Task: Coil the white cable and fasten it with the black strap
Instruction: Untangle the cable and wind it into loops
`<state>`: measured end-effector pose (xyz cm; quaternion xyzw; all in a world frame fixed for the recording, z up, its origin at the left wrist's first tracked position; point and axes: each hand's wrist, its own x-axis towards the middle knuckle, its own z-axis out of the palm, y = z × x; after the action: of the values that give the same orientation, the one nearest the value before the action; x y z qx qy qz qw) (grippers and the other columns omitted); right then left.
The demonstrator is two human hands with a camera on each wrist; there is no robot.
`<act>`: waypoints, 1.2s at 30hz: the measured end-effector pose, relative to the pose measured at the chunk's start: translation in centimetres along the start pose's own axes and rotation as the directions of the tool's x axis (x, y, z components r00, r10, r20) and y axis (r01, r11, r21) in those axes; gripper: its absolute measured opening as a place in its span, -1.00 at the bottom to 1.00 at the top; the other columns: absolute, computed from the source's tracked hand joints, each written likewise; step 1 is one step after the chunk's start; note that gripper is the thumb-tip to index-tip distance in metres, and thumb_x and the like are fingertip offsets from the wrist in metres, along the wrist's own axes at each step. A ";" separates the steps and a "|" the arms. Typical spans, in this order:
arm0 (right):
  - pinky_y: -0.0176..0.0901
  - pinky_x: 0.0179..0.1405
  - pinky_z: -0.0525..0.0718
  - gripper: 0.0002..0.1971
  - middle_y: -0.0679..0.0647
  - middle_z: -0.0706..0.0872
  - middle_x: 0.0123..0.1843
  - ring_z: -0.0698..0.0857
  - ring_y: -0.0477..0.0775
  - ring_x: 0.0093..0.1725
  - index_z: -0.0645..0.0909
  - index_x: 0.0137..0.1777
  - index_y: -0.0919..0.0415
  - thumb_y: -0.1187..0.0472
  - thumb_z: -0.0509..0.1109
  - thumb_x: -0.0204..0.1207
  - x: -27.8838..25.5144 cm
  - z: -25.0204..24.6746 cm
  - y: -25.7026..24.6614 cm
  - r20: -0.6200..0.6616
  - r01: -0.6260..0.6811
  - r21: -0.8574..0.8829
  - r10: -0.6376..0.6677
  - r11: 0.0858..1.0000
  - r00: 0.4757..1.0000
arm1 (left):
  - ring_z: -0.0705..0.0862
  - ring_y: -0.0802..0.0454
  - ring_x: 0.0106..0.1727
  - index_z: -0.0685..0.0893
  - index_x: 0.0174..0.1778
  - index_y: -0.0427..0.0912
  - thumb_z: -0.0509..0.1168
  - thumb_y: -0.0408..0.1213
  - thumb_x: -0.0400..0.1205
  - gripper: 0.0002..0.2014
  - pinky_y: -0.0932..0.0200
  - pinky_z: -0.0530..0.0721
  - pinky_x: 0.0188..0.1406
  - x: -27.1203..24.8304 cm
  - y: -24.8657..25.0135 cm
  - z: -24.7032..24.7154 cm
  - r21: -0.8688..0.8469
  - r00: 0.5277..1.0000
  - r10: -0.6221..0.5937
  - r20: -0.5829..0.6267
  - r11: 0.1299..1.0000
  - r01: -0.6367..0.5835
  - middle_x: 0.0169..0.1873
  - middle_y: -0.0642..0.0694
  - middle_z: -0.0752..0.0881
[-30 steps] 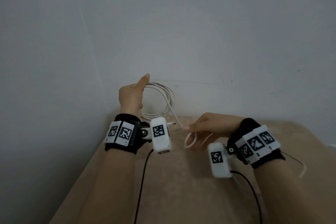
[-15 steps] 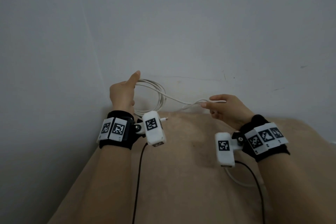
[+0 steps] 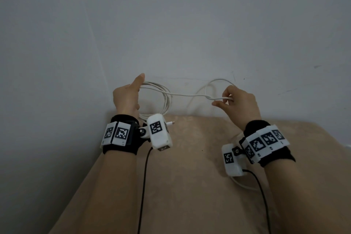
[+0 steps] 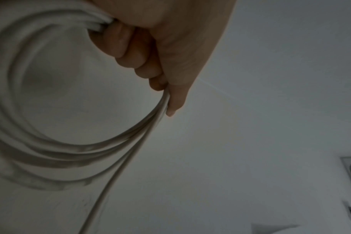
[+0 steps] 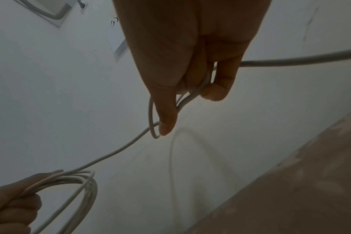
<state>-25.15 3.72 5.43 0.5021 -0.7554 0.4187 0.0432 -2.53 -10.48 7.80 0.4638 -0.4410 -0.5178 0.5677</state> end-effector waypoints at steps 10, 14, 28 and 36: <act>0.00 0.13 0.73 -0.74 0.04 0.83 -0.05 0.80 0.03 0.03 0.61 0.21 0.15 0.06 0.35 0.60 -0.1 -0.8 0.0 0.439 -0.238 0.287 0.094 0.928 0.894 | 0.16 0.12 -0.71 0.56 -0.32 -0.19 0.52 0.01 0.42 -0.63 0.36 0.13 -0.72 -1.1 0.6 1.3 0.010 0.996 0.016 0.085 1.000 -0.016 -0.50 -0.02 0.30; -0.03 0.22 0.68 -0.70 0.23 0.83 0.03 0.79 0.14 0.11 0.65 0.16 0.40 0.26 0.14 0.68 -0.1 -1.7 -0.5 0.556 -0.460 0.562 0.097 0.687 0.825 | 0.16 0.13 -0.73 0.52 -0.38 -0.15 0.52 0.00 0.43 -0.63 0.36 0.12 -0.74 -1.2 0.9 0.9 -0.036 0.997 -0.010 0.078 0.999 0.013 -0.51 0.00 0.32; -0.35 -0.45 0.62 -0.77 0.02 0.78 -0.39 0.76 -0.12 -0.34 0.57 -0.24 0.28 0.56 0.26 0.56 -0.3 -1.7 -0.1 0.534 -0.376 0.662 -0.055 0.649 0.843 | 0.16 0.16 -0.75 0.47 -0.45 -0.12 0.51 -0.04 0.46 -0.61 0.38 0.11 -0.74 -1.8 1.3 0.8 -0.051 0.996 -0.022 0.087 0.998 0.026 -0.54 0.00 0.33; -0.12 -0.39 0.75 -0.53 0.07 0.81 0.07 0.76 -0.01 -0.20 0.66 0.14 0.18 0.05 0.53 0.21 -0.4 -1.4 -1.1 0.502 -0.389 0.702 -0.028 0.597 0.864 | 0.14 0.16 -0.72 0.51 -0.28 -0.16 0.49 -0.03 0.49 -0.67 0.37 0.09 -0.73 -2.7 1.5 2.0 -0.048 0.987 -0.008 0.159 0.999 0.016 -0.56 0.03 0.31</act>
<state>-24.62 4.78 6.81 0.4721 -0.5304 0.5751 -0.4063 -4.39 -7.91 9.53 0.4095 -0.4691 -0.5672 0.5390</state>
